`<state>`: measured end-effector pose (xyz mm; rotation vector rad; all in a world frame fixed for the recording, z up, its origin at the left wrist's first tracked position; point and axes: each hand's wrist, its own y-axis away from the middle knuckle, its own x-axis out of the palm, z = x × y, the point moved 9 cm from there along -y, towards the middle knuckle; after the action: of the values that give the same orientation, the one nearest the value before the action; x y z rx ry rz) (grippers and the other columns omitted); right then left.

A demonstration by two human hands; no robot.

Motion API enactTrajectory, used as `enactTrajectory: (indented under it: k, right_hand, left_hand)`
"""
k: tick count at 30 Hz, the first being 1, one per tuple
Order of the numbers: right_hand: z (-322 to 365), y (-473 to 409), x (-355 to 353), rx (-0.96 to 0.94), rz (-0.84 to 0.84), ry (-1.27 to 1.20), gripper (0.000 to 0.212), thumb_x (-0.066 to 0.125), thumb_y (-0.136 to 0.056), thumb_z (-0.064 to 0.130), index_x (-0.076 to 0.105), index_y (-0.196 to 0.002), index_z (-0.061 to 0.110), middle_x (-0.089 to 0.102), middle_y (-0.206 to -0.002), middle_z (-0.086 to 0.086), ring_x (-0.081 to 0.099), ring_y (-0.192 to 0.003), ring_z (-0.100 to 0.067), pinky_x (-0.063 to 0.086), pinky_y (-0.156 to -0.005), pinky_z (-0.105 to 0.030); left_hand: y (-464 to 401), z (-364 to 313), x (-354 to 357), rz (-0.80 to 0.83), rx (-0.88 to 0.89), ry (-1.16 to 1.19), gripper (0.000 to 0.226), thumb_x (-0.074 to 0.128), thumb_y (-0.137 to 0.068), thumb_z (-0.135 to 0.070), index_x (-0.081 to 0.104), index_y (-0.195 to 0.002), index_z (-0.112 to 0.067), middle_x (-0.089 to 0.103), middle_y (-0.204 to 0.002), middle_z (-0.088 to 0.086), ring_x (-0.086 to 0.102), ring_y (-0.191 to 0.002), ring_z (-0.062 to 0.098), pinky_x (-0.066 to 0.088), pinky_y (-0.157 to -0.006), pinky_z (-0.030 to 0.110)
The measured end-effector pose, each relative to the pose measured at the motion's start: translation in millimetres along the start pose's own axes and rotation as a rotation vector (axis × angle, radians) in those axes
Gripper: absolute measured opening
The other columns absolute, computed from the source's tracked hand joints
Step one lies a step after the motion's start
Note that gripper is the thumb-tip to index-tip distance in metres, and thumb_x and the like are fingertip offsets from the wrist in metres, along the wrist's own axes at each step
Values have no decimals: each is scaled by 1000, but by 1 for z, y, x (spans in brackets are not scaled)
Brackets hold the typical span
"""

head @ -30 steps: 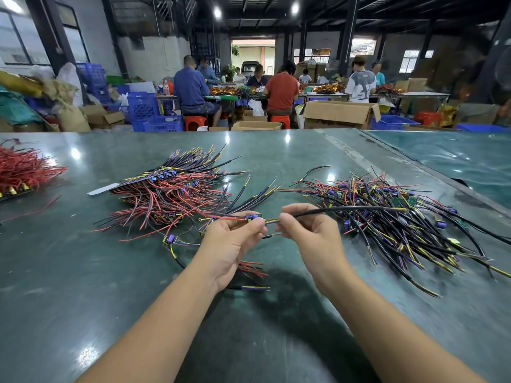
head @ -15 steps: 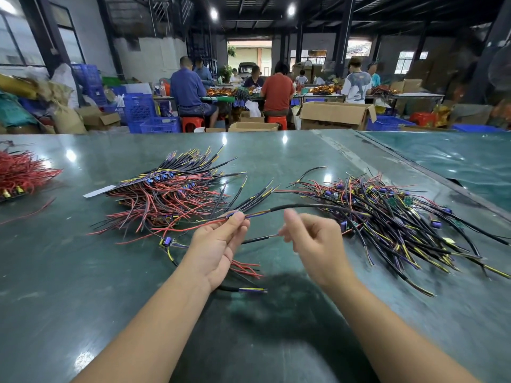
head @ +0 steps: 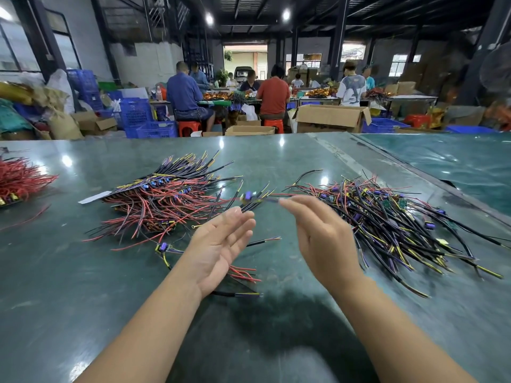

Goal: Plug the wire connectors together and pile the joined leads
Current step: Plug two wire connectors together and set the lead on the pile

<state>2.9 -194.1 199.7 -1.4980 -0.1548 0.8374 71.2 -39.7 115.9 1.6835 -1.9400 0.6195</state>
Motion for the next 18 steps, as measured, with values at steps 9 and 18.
enactTrajectory:
  k: [9, 18]
  right_hand:
    - [-122, 1, -21, 545, 47, 390, 40, 53, -88, -1, 61, -124, 12, 60, -127, -12, 52, -115, -35, 34, -89, -40]
    - [-87, 22, 28, 457, 304, 243, 31, 66, -76, 1, 74, -101, 16, 61, -122, -12, 47, -116, -37, 31, -91, -41]
  left_hand:
    - [-6, -8, -22, -145, 86, -78, 18, 62, -85, -8, 63, -102, -11, 71, -88, 5, 69, -78, 15, 57, -68, 24]
    - [32, -113, -55, -808, 778, -1162, 42, 43, -78, 8, 68, -91, -23, 59, -110, 9, 51, -102, 31, 36, -83, 28]
